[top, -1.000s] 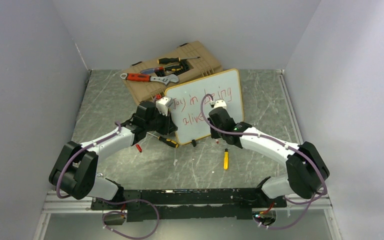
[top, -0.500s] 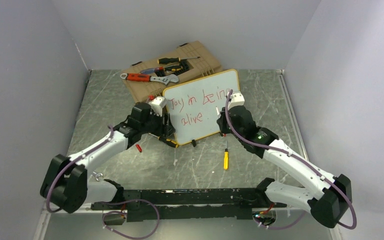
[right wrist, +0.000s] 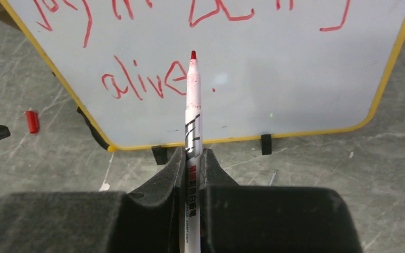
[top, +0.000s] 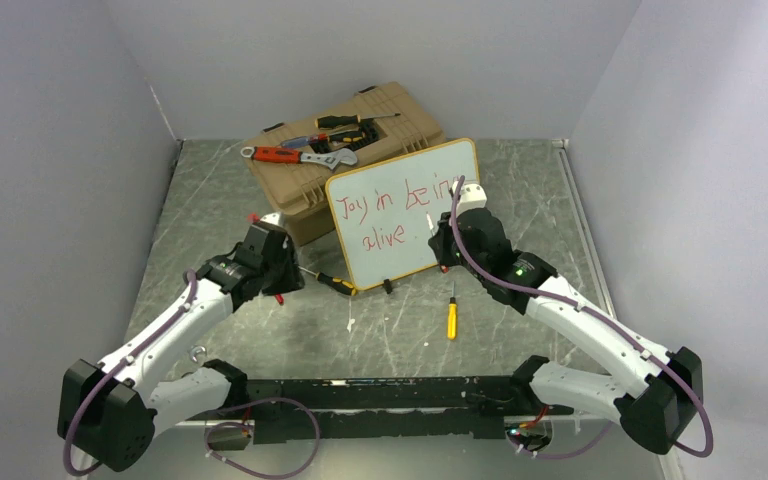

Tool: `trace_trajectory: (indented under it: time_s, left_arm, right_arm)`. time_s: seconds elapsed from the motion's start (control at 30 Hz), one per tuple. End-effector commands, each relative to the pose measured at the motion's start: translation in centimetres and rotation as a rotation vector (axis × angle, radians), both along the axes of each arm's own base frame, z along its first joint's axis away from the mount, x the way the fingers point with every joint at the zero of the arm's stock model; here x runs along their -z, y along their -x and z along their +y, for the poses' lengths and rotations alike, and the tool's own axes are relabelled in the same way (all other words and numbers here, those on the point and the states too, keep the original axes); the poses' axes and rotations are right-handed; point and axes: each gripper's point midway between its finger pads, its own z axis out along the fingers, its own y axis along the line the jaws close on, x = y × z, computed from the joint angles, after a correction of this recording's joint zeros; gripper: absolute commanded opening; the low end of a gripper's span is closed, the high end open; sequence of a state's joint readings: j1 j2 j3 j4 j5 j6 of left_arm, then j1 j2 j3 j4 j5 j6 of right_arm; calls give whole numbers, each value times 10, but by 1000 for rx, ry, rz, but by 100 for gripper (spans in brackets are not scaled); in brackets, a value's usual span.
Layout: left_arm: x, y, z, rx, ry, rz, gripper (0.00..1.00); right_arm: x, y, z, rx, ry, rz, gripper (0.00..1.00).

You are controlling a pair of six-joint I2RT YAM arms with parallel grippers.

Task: Write a sentence on the whiteboard
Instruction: Write a sentence on the whiteboard, then close the whiteboard marker at the center of the board.

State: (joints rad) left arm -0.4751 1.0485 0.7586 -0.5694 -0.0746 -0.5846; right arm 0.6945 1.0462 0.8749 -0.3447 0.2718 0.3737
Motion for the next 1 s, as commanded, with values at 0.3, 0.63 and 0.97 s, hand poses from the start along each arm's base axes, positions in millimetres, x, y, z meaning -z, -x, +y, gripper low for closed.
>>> trace_trajectory:
  time_s: [0.3, 0.63, 0.97]
  left_arm:
    - [45, 19, 77, -478, -13, 244, 37]
    - [65, -21, 78, -460, 4, 276, 32]
    - [76, -26, 74, -456, 18, 293, 32]
  right_arm:
    - [-7, 14, 20, -51, -135, 33, 0]
    - [-6, 20, 29, -98, -144, 47, 0]
    - [-3, 19, 36, -124, -137, 53, 0]
